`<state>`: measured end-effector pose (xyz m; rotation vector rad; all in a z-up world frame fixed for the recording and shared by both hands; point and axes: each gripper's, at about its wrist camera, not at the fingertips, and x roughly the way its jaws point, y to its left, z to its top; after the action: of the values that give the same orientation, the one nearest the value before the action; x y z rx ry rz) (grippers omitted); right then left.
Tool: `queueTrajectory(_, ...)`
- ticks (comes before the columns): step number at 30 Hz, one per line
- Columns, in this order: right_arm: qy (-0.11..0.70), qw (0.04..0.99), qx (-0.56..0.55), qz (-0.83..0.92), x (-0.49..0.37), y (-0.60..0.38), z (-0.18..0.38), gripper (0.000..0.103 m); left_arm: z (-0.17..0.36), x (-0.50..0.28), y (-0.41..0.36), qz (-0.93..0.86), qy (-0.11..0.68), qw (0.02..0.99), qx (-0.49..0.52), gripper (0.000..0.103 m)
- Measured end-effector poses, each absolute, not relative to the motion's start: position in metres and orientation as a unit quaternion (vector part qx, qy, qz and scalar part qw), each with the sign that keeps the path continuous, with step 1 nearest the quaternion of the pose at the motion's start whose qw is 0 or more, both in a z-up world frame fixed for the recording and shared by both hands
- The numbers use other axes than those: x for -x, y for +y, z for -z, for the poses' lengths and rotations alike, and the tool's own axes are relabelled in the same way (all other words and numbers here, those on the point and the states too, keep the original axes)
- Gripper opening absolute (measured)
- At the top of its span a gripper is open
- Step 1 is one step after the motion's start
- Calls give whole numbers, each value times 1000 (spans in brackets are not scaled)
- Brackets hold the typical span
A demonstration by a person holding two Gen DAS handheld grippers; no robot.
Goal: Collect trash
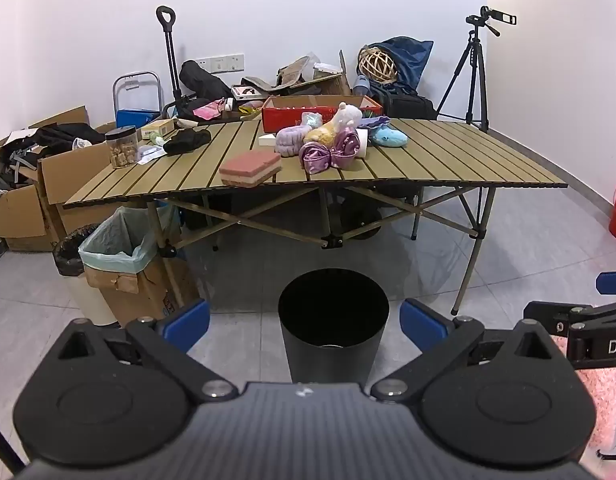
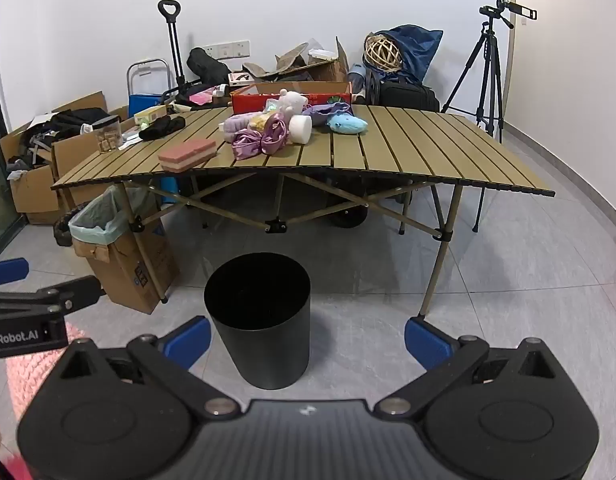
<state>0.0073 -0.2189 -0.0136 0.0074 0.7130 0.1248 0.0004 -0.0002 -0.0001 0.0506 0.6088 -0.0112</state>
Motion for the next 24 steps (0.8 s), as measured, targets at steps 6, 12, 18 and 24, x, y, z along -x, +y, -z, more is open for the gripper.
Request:
queueTrajectory(6,347,936,-3,-61,-7,-219,13,103,1,-2,0,3,298,954,-23,103)
queueTrajectory(12,345,937,-2,-60,-7,-219,16,103,-3,-4,-1,6,291,956,-26,103)
queueTrajectory(18,342,938,-1,-60,-5,-220,10,103,-3,0,1,7,288,957,-25,103)
queueTrajectory(24,340,939,0,-59,-6,-222,5,103,-4,1,0,7,287,958,-25,103)
